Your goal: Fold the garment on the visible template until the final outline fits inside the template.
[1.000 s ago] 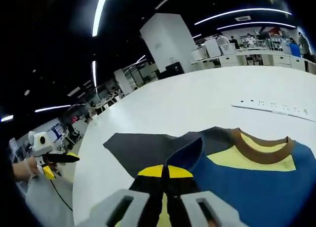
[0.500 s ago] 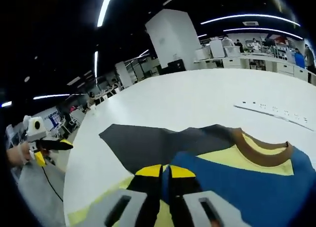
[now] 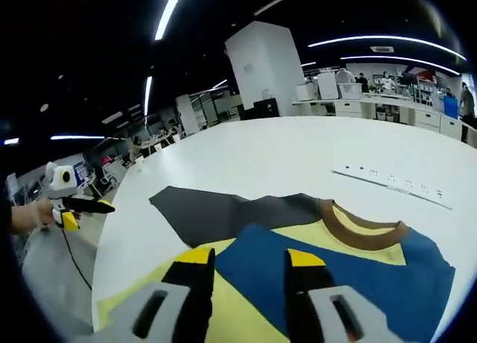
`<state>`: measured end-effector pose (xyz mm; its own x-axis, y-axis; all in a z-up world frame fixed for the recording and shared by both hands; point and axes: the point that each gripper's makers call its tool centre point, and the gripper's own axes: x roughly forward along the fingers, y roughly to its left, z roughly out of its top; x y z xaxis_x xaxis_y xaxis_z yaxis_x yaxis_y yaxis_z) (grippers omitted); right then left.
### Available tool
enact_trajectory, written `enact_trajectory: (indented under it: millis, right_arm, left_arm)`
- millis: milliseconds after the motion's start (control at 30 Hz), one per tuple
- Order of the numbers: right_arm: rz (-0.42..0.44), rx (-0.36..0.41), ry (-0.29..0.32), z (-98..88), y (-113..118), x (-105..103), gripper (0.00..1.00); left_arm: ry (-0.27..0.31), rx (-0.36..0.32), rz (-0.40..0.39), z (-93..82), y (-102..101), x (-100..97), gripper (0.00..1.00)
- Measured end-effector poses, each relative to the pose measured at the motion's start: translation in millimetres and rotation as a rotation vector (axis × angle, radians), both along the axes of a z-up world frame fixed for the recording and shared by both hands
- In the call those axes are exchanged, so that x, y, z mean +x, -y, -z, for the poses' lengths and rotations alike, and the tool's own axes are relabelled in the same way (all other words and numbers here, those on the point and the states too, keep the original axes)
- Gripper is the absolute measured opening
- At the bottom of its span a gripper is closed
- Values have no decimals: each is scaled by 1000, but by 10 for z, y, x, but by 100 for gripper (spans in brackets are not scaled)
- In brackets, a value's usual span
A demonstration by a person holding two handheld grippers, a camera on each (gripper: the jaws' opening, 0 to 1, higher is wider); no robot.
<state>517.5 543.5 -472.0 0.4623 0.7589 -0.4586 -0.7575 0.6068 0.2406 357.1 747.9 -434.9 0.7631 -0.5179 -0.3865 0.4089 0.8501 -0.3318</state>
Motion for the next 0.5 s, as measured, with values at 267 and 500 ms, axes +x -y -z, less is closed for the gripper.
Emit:
enact_trajectory:
  millis: [267,500]
  right_arm:
    - [19,-6,4,-34,235,-133,62]
    - [50,-12,2,-52,495,-201,72]
  left_arm:
    - [-1,7,17,-27,44,27,64]
    - [-7,14,36,-22,86,60,64]
